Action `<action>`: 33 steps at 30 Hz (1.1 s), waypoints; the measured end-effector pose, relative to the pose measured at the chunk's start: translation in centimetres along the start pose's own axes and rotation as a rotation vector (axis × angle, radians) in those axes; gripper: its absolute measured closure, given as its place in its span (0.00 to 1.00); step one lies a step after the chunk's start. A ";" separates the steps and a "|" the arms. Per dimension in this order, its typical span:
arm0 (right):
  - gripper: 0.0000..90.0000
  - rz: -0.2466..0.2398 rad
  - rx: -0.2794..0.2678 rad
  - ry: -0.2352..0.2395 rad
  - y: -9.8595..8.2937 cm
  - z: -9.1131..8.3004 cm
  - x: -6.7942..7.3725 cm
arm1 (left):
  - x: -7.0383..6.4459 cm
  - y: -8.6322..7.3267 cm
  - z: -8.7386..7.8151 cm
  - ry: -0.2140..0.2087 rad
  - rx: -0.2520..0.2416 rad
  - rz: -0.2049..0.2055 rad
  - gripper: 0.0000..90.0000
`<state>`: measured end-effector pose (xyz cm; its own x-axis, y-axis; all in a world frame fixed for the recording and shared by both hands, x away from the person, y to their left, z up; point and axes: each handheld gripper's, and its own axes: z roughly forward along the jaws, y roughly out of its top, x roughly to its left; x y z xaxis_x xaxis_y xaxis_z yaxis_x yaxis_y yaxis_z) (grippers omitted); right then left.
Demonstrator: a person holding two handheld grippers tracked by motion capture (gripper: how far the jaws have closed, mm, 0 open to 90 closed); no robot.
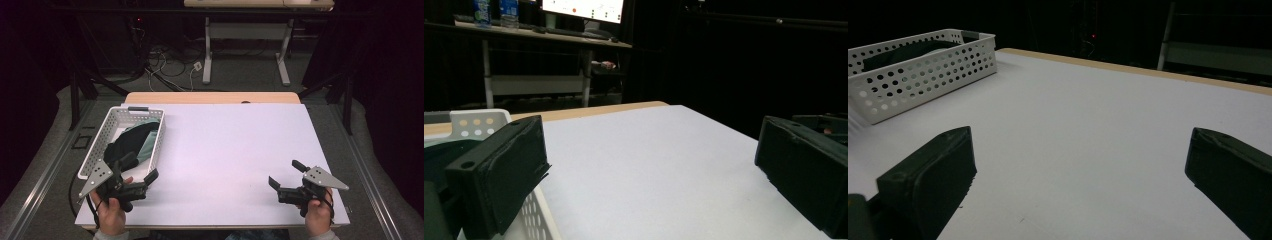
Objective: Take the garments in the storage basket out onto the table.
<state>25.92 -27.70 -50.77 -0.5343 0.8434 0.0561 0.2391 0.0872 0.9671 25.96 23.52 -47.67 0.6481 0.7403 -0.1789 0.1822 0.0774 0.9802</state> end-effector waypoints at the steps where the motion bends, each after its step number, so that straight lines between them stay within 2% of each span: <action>1: 0.00 0.006 -0.001 -0.003 0.0 0.0 0.0 | 0.2 0.0 -0.1 0.005 0.006 0.006 0.00; 3: 0.00 0.009 -0.003 -0.004 0.1 0.0 0.0 | 0.4 0.0 -0.1 0.012 0.012 -0.009 0.00; 4: 0.00 0.010 -0.004 -0.003 0.0 0.1 -0.2 | 0.6 0.0 -0.2 0.037 0.033 -0.024 0.00; 7: 0.00 0.016 -0.001 -0.008 -0.1 0.3 -0.2 | 0.7 0.1 -0.3 0.051 0.043 -0.030 0.00; 8: 0.00 0.028 0.009 -0.007 -0.2 0.5 -0.4 | 0.8 0.3 -0.2 0.071 0.072 -0.023 0.00; 9: 0.00 0.031 0.013 -0.010 -0.2 0.6 -0.5 | 0.8 0.3 -0.2 0.071 0.072 -0.023 0.00; 12: 0.00 0.035 0.016 -0.021 -0.3 0.8 -0.6 | 1.0 0.7 -0.3 0.068 0.102 0.016 0.00; 15: 0.00 0.046 0.021 -0.032 -0.3 0.8 -0.6 | 0.9 1.6 -0.2 0.066 0.133 0.023 0.00; 18: 0.00 0.045 0.031 -0.045 -0.4 0.9 -0.5 | 1.1 2.5 0.0 0.058 0.156 0.013 0.00; 20: 0.00 0.043 0.028 -0.049 -0.4 0.8 -0.4 | 1.2 3.2 0.2 0.061 0.169 0.025 0.00; 24: 0.00 0.024 0.031 -0.050 -0.4 1.0 -0.4 | 1.8 4.5 0.5 0.072 0.169 0.024 0.00; 27: 0.00 0.042 0.036 -0.050 -0.6 1.2 -0.6 | 2.1 5.0 0.8 0.076 0.172 0.029 0.00; 28: 0.00 0.043 0.037 -0.051 -0.6 1.2 -0.6 | 2.4 5.6 1.1 0.073 0.168 0.013 0.01; 33: 0.00 0.039 0.038 -0.056 -0.6 1.0 -0.6 | 3.4 6.9 2.0 0.082 0.172 -0.015 0.00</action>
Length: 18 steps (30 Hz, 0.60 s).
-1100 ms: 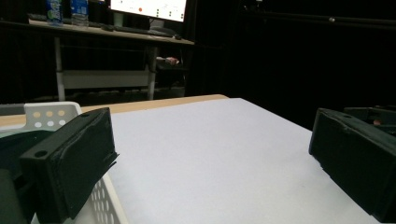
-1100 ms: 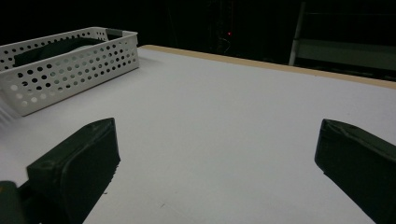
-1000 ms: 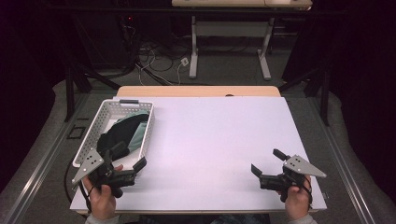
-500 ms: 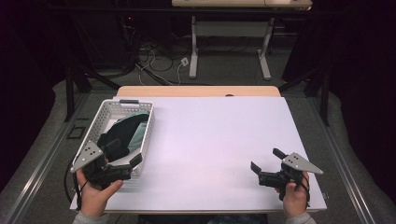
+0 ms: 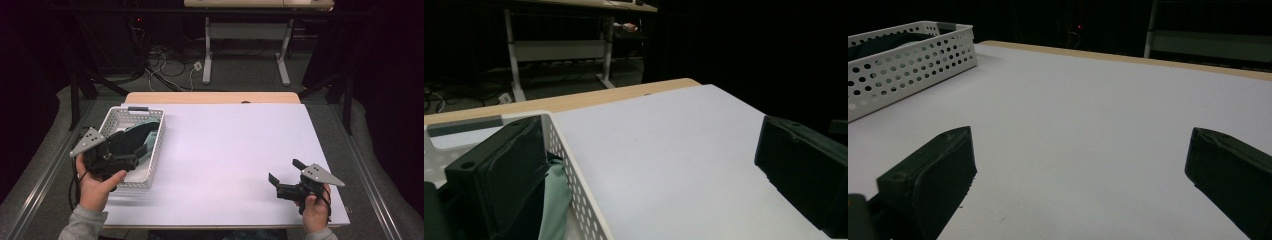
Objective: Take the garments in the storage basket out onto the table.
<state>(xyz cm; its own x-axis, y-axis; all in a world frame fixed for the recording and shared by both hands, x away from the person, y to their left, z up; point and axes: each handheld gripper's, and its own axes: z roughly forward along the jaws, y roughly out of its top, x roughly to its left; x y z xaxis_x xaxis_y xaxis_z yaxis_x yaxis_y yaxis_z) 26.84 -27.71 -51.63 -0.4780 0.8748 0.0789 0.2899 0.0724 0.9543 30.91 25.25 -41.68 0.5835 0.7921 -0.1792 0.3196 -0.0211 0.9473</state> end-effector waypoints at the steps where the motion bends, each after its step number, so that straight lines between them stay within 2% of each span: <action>1: 0.00 -0.003 -0.001 -0.004 0.0 -0.1 0.0 | 0.2 0.3 0.1 0.000 0.012 0.002 0.01; 9: 0.00 -0.004 0.003 -0.001 -0.2 0.0 0.1 | 0.9 1.7 1.3 0.026 0.043 0.028 0.01; 18: 0.00 0.001 0.001 -0.007 -0.2 -0.2 0.0 | 2.6 2.4 2.0 0.073 0.073 0.000 0.01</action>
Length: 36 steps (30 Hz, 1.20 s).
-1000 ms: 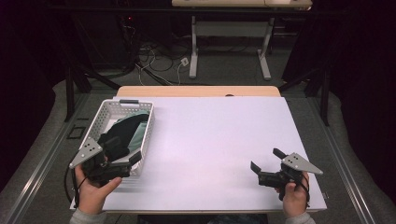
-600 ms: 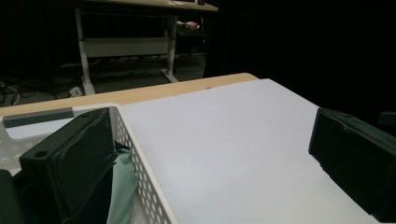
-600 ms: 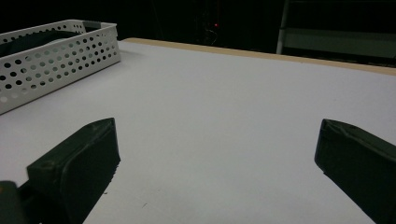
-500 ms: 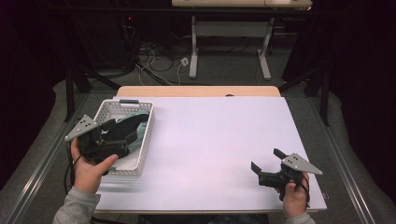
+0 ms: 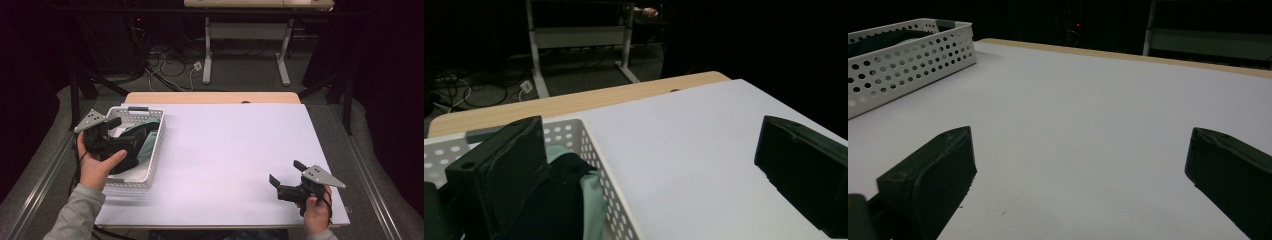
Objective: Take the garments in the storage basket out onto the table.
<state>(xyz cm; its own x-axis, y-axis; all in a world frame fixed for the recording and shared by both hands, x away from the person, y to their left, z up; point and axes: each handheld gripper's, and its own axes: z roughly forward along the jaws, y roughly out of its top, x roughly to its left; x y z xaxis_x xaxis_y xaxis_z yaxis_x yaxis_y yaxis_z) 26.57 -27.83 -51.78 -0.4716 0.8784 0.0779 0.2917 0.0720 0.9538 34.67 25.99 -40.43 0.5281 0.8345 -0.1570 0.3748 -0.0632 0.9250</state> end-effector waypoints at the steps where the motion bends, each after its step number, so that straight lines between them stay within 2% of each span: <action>1: 0.00 -0.001 0.002 0.001 0.0 0.0 0.0 | 0.5 0.2 0.0 0.012 0.010 -0.003 0.01; 8: 0.00 -0.001 0.009 0.007 0.0 0.2 0.0 | 1.8 0.7 0.4 0.035 0.058 -0.018 0.01; 11: 0.00 -0.007 0.029 0.010 -0.1 0.4 0.1 | 2.5 1.0 0.9 0.069 0.088 -0.008 0.01; 15: 0.00 -0.005 0.027 0.011 -0.1 0.5 0.0 | 3.3 1.0 1.4 0.080 0.114 -0.019 0.00; 24: 0.00 0.009 0.043 0.013 -0.2 0.7 -0.1 | 4.4 0.7 2.7 0.072 0.149 -0.020 0.00; 25: 0.00 0.004 0.045 0.016 -0.3 0.8 -0.1 | 4.6 0.6 3.1 0.067 0.170 -0.023 0.00; 27: 0.00 0.004 0.045 0.018 -0.3 0.8 -0.1 | 4.6 0.5 3.3 0.065 0.168 -0.027 0.01; 28: 0.00 0.001 0.045 0.017 -0.3 0.8 -0.1 | 4.7 0.4 3.6 0.060 0.190 -0.021 0.00; 36: 0.00 0.003 0.046 0.020 -0.3 0.7 0.0 | 5.0 0.1 4.6 0.070 0.228 -0.015 0.01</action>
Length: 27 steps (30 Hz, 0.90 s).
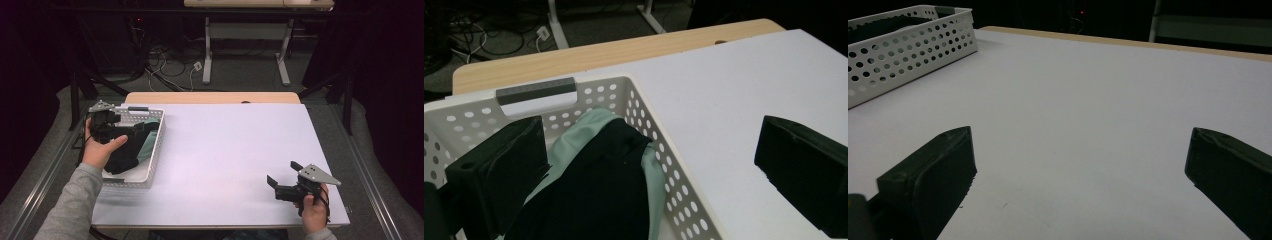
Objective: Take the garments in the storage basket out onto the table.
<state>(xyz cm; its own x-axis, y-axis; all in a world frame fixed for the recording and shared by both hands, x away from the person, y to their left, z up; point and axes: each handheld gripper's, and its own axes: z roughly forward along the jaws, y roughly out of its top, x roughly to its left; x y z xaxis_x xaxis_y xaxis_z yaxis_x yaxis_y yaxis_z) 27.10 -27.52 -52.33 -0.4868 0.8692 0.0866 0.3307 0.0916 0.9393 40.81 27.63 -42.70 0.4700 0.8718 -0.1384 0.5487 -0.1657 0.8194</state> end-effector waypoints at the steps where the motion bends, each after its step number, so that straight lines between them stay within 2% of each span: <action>1: 0.00 0.000 0.000 0.001 0.0 0.0 0.0 | 0.1 -0.1 0.4 -0.002 0.007 -0.009 0.01; 4: 0.00 -0.004 0.000 0.001 0.0 0.0 0.0 | 0.3 -0.2 0.7 0.000 0.025 -0.009 0.01; 5: 0.00 0.000 0.005 0.002 0.0 0.0 0.1 | 0.3 -0.5 1.3 0.010 0.022 -0.022 0.01; 11: 0.00 0.003 0.013 0.006 0.0 0.0 0.1 | 0.7 -1.1 2.3 0.024 0.064 -0.023 0.01; 17: 0.00 -0.009 0.017 0.007 -0.1 0.1 0.0 | 0.9 -1.5 3.0 0.028 0.087 -0.016 0.01; 24: 0.00 -0.011 0.025 0.013 -0.1 0.2 0.0 | 1.1 -2.0 3.9 0.040 0.142 -0.018 0.01; 27: 0.00 -0.011 0.026 0.015 -0.1 0.2 0.0 | 1.2 -2.2 4.3 0.049 0.169 -0.007 0.01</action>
<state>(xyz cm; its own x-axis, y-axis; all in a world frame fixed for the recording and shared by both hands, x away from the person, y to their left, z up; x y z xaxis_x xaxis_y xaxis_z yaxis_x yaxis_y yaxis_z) 27.27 -27.44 -52.53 -0.5022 0.8609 0.0817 0.3460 0.1135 0.9313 43.15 27.03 -47.10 0.4336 0.8940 -0.1129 0.6619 -0.2310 0.7131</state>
